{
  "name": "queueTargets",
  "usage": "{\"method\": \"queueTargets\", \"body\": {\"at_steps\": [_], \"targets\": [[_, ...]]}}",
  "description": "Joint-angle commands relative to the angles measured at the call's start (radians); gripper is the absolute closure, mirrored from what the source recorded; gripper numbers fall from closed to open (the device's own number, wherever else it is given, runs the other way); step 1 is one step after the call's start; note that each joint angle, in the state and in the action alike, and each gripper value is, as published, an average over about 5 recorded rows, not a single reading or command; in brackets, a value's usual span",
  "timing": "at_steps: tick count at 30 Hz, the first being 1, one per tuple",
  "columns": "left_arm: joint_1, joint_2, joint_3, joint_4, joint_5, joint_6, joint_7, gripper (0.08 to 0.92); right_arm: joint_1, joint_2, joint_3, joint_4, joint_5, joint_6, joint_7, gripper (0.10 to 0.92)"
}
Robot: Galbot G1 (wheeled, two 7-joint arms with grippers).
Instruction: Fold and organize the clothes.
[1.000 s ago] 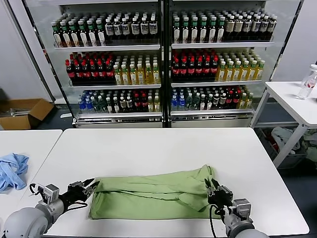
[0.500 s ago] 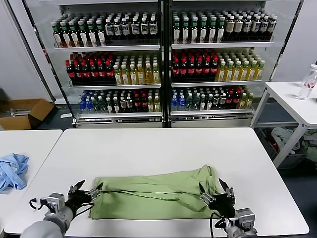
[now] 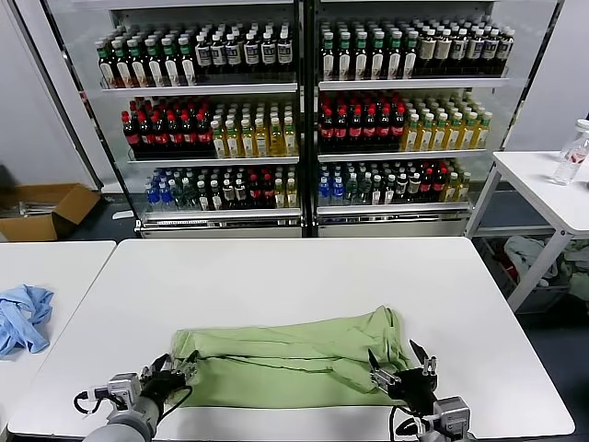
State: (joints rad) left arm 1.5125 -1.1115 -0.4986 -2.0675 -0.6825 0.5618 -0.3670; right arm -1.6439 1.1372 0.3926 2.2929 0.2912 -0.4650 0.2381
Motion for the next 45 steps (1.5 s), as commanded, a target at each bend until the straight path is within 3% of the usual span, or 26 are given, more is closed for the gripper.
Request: {"method": "queueTargets", "body": {"at_steps": [1,9,15,18,24,28,32,37,45], "targets": [[0.003,-0.041,0.036,0.0,-0.009,0.01,-0.072,0.475,-0.013,0.002,0.002,-0.016,-0.015,0.007,0.0,0.203],[-0.016,-0.041,0.041,-0.009,0.089,0.003,-0.045,0.7,-0.019,0.014,-0.006,-0.034,-0.03,0.018,0.006,0.203],[-0.02,-0.063,-0.006,-0.031,0.308,-0.018,-0.039,0.862,-0.019,0.013,0.0,-0.025,-0.029,0.017,0.008,0.202],[-0.014,-0.033,-0.101,-0.061,0.421,-0.02,-0.019,0.911,-0.022,0.008,0.013,-0.009,-0.028,0.017,0.008,0.203],[0.02,0.108,-0.445,-0.006,0.511,-0.033,0.077,0.917,-0.018,0.009,0.033,0.004,-0.026,0.02,0.011,0.202],[0.052,0.141,-0.571,-0.011,0.501,-0.014,0.153,0.917,-0.011,0.012,0.033,0.011,-0.025,0.024,0.01,0.203],[0.082,0.091,-0.454,-0.177,0.313,0.017,0.176,0.917,0.0,0.011,0.034,0.012,-0.026,0.024,0.01,0.202],[0.051,-0.001,-0.127,-0.297,-0.008,0.018,0.176,0.917,0.001,0.006,0.037,0.019,-0.028,0.02,0.008,0.203],[-0.111,-0.166,0.218,-0.206,-0.053,0.017,0.197,0.917,-0.013,0.033,0.044,0.039,-0.04,0.021,0.004,0.202]]}}
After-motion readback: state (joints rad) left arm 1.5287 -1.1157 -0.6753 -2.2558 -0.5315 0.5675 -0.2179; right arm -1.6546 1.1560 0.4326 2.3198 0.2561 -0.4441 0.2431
